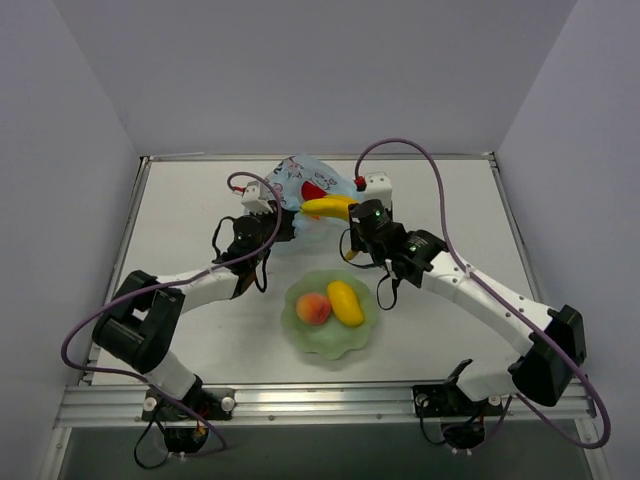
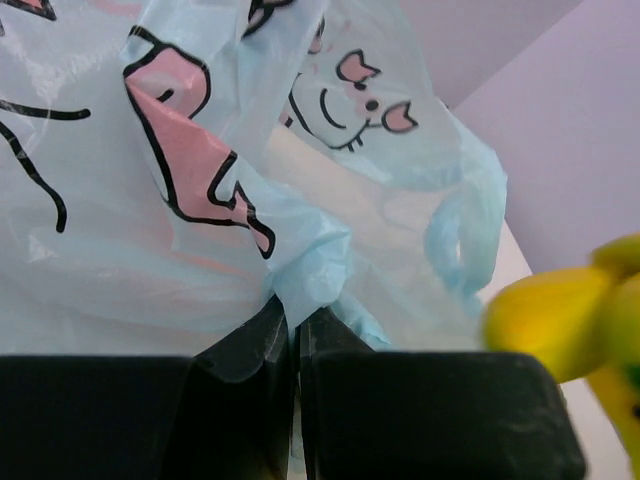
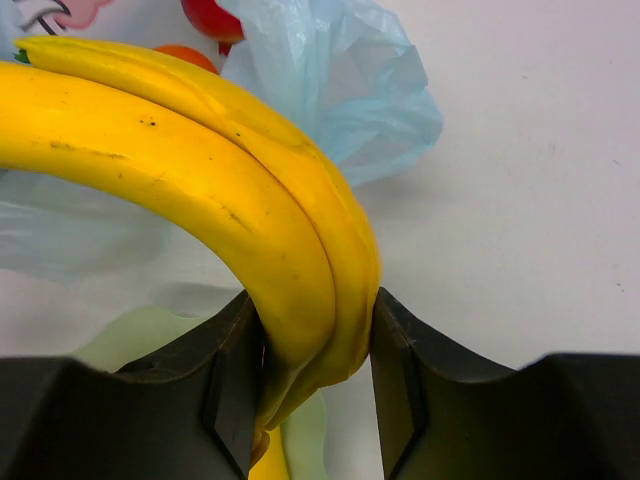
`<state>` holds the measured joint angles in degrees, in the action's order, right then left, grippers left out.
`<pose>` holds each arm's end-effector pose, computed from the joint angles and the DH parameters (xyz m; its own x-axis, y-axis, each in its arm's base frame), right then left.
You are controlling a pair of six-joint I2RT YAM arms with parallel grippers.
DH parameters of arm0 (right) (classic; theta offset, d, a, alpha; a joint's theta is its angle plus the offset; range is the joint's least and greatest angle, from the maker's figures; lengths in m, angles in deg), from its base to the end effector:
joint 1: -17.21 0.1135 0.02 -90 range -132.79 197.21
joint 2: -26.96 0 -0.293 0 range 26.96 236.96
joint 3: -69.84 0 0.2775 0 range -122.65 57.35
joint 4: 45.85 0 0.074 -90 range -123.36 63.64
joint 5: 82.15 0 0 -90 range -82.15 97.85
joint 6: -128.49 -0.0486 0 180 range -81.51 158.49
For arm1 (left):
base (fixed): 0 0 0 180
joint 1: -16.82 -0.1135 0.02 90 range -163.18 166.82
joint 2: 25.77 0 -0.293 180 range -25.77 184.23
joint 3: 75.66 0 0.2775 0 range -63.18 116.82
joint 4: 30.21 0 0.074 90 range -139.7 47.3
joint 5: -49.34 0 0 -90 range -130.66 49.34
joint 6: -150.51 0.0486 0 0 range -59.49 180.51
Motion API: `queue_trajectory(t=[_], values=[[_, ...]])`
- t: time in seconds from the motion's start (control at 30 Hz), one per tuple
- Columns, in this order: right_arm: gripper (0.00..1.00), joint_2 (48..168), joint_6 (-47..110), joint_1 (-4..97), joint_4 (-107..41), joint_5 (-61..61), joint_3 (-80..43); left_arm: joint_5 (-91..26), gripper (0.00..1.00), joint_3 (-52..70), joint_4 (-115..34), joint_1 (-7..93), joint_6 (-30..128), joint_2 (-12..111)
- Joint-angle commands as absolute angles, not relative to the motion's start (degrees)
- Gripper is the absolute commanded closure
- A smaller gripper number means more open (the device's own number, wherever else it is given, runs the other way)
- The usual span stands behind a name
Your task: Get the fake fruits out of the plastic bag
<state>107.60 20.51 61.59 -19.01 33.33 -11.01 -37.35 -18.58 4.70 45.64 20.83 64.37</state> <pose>0.2685 0.2335 0.3508 -0.4148 -0.0160 -0.9098 -0.2402 0.9663 0.0925 0.3279 -0.1836 0.2591 -0.3178 -0.5527 -0.7704 0.4274 0.6418 -0.6367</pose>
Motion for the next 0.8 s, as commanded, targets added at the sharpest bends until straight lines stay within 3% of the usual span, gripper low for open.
queue_trajectory(t=[0.0, 0.23, 0.57, 0.77], values=[[1.00, 102.21, 17.84, 62.12, -22.63, 33.77, -7.08, -33.20, 0.98, -19.40, 8.27, 46.00, 19.55, 64.40], [1.00, 95.53, 13.53, 64.14, -22.55, 46.43, -1.36, -25.91, 0.98, -16.34, 8.28, 45.39, 21.93, 66.15], [1.00, 89.01, 10.37, 73.71, -27.55, 30.88, 9.27, -11.77, 0.98, 2.38, 8.54, 42.66, 18.77, 75.73], [1.00, 92.96, 14.84, 79.79, -32.74, 27.28, 13.40, -9.90, 0.98, -0.15, 11.44, 42.66, 16.04, 76.71]])
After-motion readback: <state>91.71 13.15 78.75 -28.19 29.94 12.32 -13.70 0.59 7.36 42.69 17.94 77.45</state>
